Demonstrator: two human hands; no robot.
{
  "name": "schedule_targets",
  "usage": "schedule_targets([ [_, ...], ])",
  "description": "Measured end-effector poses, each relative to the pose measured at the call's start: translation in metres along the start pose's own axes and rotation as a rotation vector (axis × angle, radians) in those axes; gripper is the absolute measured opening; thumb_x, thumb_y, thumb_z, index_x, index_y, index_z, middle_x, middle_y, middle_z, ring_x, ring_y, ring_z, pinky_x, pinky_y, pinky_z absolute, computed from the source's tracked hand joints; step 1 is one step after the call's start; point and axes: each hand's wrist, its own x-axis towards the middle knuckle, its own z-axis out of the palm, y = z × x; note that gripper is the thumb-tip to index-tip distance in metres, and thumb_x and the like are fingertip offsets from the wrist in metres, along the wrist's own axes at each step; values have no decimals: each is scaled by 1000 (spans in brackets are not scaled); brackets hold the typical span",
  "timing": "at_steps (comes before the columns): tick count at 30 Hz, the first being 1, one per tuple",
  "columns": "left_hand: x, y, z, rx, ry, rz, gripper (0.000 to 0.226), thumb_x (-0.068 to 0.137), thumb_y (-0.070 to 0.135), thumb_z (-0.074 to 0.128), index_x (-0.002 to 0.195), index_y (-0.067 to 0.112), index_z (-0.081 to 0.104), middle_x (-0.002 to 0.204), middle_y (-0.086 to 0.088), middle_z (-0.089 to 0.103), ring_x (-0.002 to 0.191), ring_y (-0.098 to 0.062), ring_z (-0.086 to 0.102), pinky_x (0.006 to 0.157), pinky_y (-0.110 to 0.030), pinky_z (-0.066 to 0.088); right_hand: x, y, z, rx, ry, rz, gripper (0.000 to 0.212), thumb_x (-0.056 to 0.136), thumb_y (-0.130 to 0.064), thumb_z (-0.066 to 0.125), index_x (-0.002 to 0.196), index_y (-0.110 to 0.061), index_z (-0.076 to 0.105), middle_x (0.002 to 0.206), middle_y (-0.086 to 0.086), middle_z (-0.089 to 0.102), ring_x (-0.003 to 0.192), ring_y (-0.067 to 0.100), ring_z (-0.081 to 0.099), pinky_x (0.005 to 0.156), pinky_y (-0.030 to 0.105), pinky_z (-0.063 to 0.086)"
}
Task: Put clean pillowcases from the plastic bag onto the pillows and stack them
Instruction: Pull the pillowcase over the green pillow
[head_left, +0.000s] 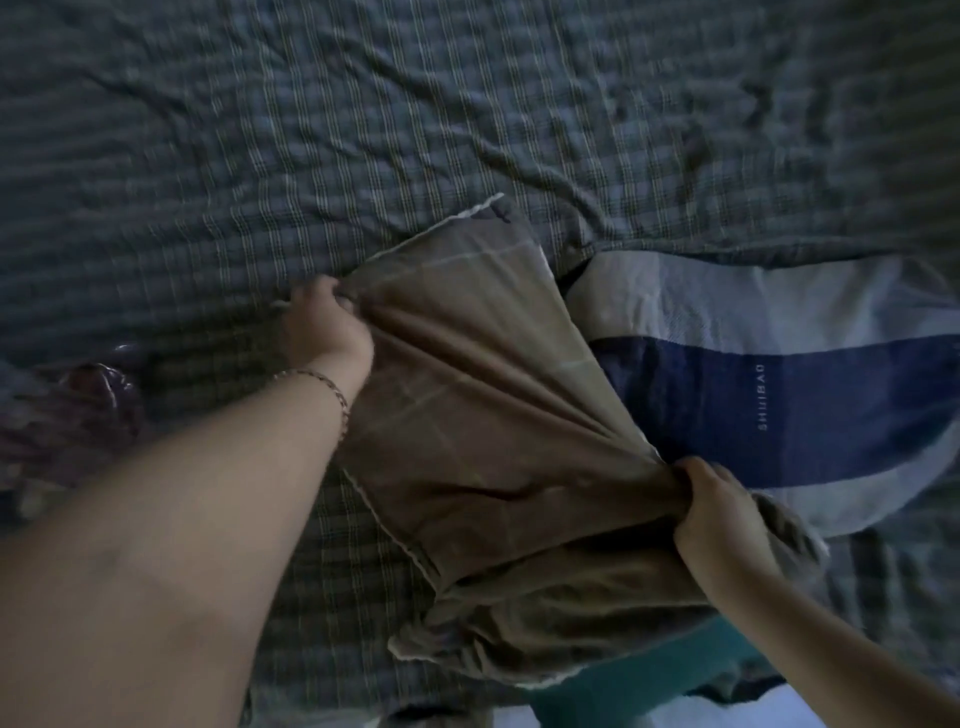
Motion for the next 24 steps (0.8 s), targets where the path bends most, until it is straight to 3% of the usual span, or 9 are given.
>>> schedule_targets([
  [3,-58,-9,20,-52,-48,196,40,89,22,52,128,15,47,141,-13,33,124,-34,41,106,-39,34,-9,4,3,9,82,124,40,84,-14,54,124,-12,50,125,10,49,119,30,39,101,39,28],
  [7,-181,-36,16,-143,-232,652,43,76,56,49,87,14,53,92,-5,51,79,-22,53,68,-29,45,-31,13,5,-140,22,182,60,82,-54,54,126,-14,44,129,12,44,121,32,39,100,41,32],
  [11,-267,-65,29,284,-522,957,70,47,79,60,91,26,46,87,1,56,70,-18,57,52,-28,46,-38,19,6,-198,-64,109,53,86,-44,57,124,-14,36,124,15,45,113,33,47,82,36,41],
  [15,-284,-55,42,423,-566,778,80,20,51,87,88,23,55,76,-4,62,59,-24,60,41,-31,47,-30,26,-4,-95,-116,10,41,83,-18,58,121,-14,44,105,11,62,92,29,58,69,28,39],
  [18,-299,-52,42,300,-483,886,47,28,24,90,67,21,66,65,1,61,54,-19,59,39,-21,45,-34,52,-25,-132,-112,-48,34,79,-12,60,113,-19,54,92,3,62,79,21,56,65,25,43],
  [19,-308,-50,36,249,-563,944,39,37,20,88,69,19,67,68,0,63,59,-19,60,44,-21,46,-38,66,-30,-150,-151,-14,31,79,-11,62,109,-16,57,91,4,62,75,18,55,59,23,42],
  [22,-331,-38,18,146,-1118,1050,18,86,22,60,98,9,65,100,-12,65,92,-29,58,72,-30,40,-54,98,-31,-314,-327,186,27,82,-15,62,109,-8,62,93,9,65,73,19,58,52,21,45],
  [23,-333,-37,14,129,-1293,935,23,91,26,51,101,10,64,104,-13,65,95,-29,58,73,-29,39,-57,99,-25,-337,-302,203,30,85,-16,59,115,-10,59,101,11,64,77,21,58,56,24,47],
  [24,-334,-40,12,33,-1296,795,27,90,31,47,100,12,65,102,-12,66,94,-28,59,75,-29,43,-58,94,-19,-312,-214,190,34,88,-16,53,122,-11,53,111,11,60,85,25,57,64,27,48],
])
